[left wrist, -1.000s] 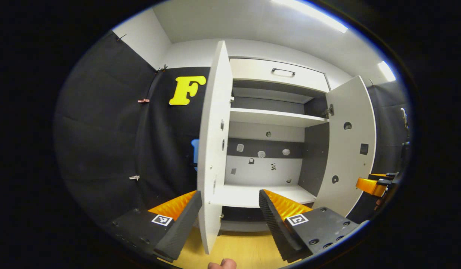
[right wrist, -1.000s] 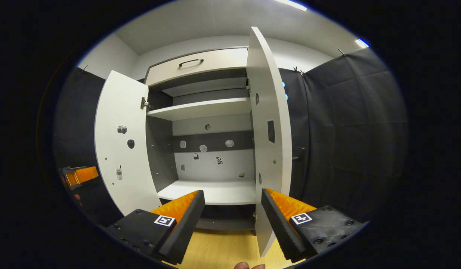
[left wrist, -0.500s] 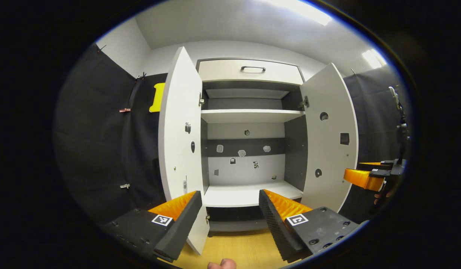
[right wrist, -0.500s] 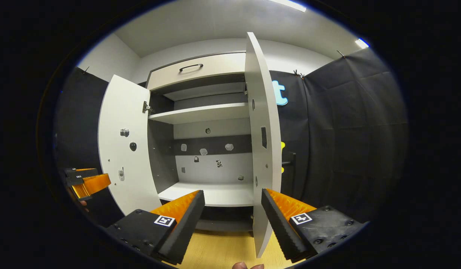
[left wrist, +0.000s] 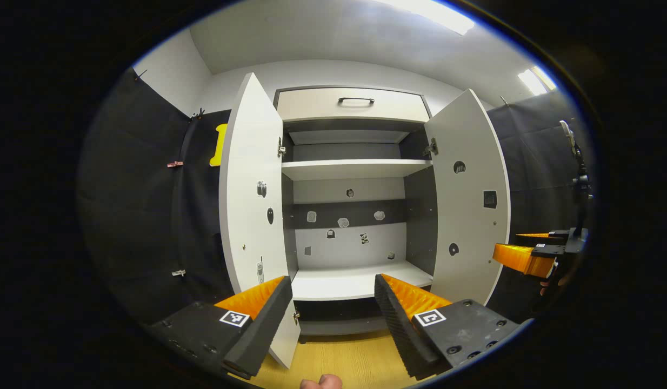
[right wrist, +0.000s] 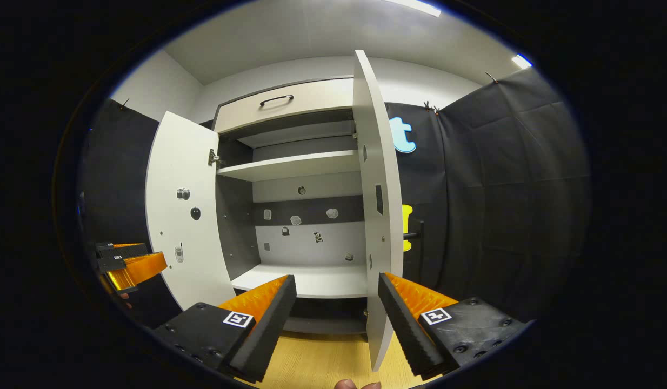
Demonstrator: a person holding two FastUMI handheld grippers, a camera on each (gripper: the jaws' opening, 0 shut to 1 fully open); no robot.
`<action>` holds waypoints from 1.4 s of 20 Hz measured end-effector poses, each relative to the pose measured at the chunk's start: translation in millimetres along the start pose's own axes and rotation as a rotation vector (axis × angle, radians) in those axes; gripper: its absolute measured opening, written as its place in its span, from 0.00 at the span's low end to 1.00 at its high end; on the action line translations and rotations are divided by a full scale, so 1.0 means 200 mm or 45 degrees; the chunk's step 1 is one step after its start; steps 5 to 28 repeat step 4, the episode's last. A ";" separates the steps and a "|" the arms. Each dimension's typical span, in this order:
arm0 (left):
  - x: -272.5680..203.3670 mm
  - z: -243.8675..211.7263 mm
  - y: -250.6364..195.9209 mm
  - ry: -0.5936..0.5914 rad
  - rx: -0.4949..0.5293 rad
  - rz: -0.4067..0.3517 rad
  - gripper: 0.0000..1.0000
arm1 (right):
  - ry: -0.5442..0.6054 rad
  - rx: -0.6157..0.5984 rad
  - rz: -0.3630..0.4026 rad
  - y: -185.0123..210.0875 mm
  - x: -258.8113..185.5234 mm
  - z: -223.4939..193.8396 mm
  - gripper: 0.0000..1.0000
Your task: Open the right door of the double-door shoe cabinet with the right hand, and open the left door with the left hand.
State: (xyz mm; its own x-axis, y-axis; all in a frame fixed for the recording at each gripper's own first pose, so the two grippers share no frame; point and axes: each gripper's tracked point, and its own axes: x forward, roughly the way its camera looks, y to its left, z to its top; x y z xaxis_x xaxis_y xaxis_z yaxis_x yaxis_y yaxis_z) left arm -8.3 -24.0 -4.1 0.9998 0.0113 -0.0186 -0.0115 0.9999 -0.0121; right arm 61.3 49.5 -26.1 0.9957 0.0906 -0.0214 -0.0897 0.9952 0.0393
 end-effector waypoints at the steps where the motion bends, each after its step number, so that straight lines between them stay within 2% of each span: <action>1: 0.00 0.00 0.00 0.006 -0.003 -0.002 0.95 | 0.003 0.005 -0.002 0.00 0.00 0.00 0.96; 28: 0.00 -0.02 0.00 0.015 0.001 -0.006 0.95 | 0.003 0.006 -0.005 -0.01 -0.01 0.00 0.96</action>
